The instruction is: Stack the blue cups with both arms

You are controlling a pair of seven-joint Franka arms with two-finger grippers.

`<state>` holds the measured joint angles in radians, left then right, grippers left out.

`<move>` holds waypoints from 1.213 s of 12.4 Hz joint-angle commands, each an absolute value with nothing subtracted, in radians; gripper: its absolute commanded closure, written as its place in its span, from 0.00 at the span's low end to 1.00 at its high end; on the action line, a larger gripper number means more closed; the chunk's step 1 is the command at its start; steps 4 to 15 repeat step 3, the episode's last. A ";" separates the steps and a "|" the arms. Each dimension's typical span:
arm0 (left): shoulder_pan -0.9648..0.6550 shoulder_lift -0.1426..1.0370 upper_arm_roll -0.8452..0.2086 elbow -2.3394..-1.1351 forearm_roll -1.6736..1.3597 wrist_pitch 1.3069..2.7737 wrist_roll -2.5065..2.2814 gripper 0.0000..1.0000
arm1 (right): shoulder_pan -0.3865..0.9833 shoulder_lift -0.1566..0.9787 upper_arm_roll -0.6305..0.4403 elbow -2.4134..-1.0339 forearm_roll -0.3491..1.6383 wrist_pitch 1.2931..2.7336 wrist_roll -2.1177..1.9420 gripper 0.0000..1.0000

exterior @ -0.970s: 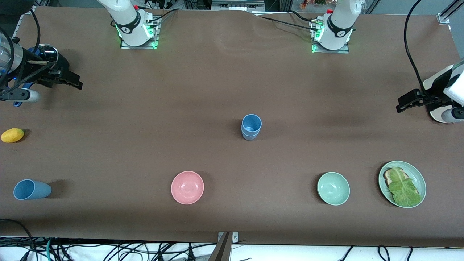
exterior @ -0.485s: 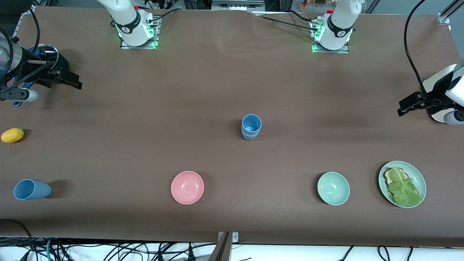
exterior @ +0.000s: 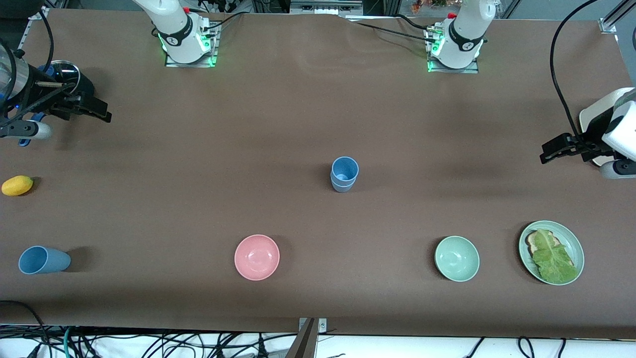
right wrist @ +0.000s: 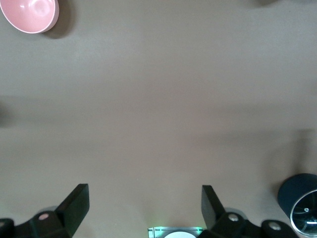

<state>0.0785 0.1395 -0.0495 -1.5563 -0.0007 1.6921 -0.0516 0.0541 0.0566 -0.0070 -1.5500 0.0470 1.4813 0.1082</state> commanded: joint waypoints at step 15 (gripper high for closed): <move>0.084 0.156 -0.051 -1.531 0.021 1.690 -0.043 0.00 | 0.043 0.044 0.002 -1.540 0.037 1.460 0.095 0.00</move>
